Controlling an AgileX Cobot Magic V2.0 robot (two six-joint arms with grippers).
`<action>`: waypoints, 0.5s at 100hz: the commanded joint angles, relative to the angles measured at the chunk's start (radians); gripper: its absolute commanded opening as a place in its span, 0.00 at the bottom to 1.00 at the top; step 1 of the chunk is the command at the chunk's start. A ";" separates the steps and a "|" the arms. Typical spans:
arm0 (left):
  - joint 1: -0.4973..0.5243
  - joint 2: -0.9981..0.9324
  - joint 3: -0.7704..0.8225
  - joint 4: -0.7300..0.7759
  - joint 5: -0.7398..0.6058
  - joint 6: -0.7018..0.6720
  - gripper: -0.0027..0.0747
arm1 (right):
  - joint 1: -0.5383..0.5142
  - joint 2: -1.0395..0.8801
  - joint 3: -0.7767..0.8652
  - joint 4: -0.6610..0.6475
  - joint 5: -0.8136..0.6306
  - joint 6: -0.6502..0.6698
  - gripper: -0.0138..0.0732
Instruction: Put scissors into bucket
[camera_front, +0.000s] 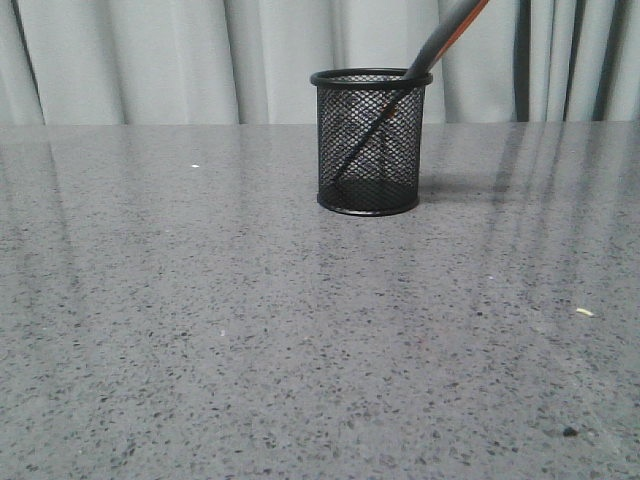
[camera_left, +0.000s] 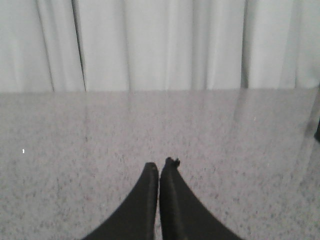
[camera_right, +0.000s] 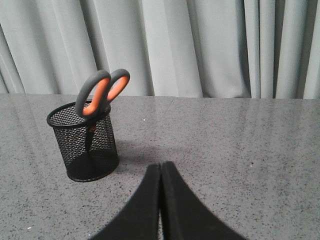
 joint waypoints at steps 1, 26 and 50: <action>0.017 -0.074 0.040 0.021 -0.025 -0.028 0.01 | -0.006 0.008 -0.028 0.008 -0.068 -0.002 0.08; 0.068 -0.069 0.042 0.028 0.022 -0.032 0.01 | -0.006 0.008 -0.028 0.008 -0.068 -0.002 0.08; 0.068 -0.069 0.040 0.026 0.049 -0.032 0.01 | -0.006 0.008 -0.028 0.008 -0.068 -0.002 0.08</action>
